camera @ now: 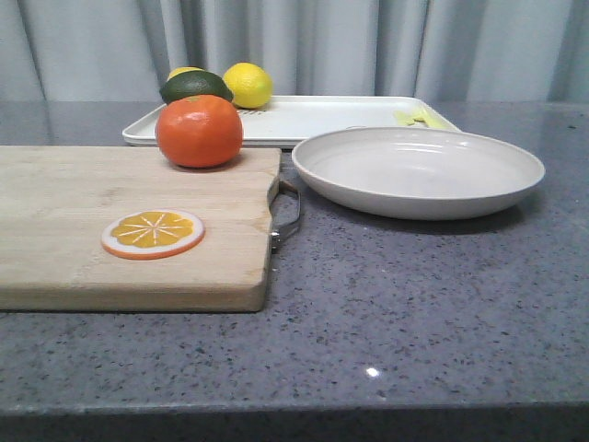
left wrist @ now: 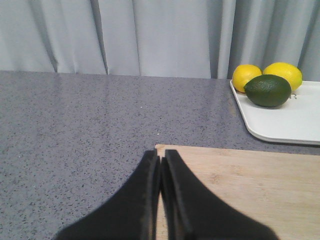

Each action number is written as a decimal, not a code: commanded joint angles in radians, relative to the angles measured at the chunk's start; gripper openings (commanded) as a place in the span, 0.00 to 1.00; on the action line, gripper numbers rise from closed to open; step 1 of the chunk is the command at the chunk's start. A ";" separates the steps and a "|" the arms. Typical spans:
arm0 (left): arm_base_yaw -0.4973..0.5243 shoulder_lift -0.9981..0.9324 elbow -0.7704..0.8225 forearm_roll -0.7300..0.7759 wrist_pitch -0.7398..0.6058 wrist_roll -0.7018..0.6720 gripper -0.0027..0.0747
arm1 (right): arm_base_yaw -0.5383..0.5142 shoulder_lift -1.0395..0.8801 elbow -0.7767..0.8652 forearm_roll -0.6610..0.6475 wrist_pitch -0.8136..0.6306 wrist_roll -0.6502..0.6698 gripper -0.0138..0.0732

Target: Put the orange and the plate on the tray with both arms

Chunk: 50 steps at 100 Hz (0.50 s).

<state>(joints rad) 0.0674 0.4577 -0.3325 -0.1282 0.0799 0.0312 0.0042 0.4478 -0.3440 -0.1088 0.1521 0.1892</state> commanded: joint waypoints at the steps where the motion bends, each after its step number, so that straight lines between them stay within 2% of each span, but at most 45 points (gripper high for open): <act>1: 0.002 0.020 -0.036 -0.008 -0.093 -0.008 0.01 | -0.006 0.014 -0.040 -0.011 -0.088 -0.004 0.09; 23: 0.002 0.022 -0.036 -0.008 -0.100 -0.008 0.01 | -0.006 0.014 -0.040 -0.011 -0.084 -0.004 0.09; 30: 0.002 0.024 -0.036 -0.008 -0.100 -0.008 0.04 | -0.006 0.014 -0.040 -0.011 -0.084 -0.004 0.09; 42: 0.002 0.041 -0.039 -0.008 -0.100 -0.008 0.23 | -0.006 0.014 -0.040 -0.011 -0.084 -0.004 0.09; 50: 0.002 0.052 -0.039 -0.008 -0.100 -0.008 0.43 | -0.006 0.014 -0.040 -0.011 -0.084 -0.004 0.09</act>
<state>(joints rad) 0.0674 0.4888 -0.3347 -0.1282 0.0643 0.0312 0.0042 0.4516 -0.3440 -0.1088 0.1513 0.1892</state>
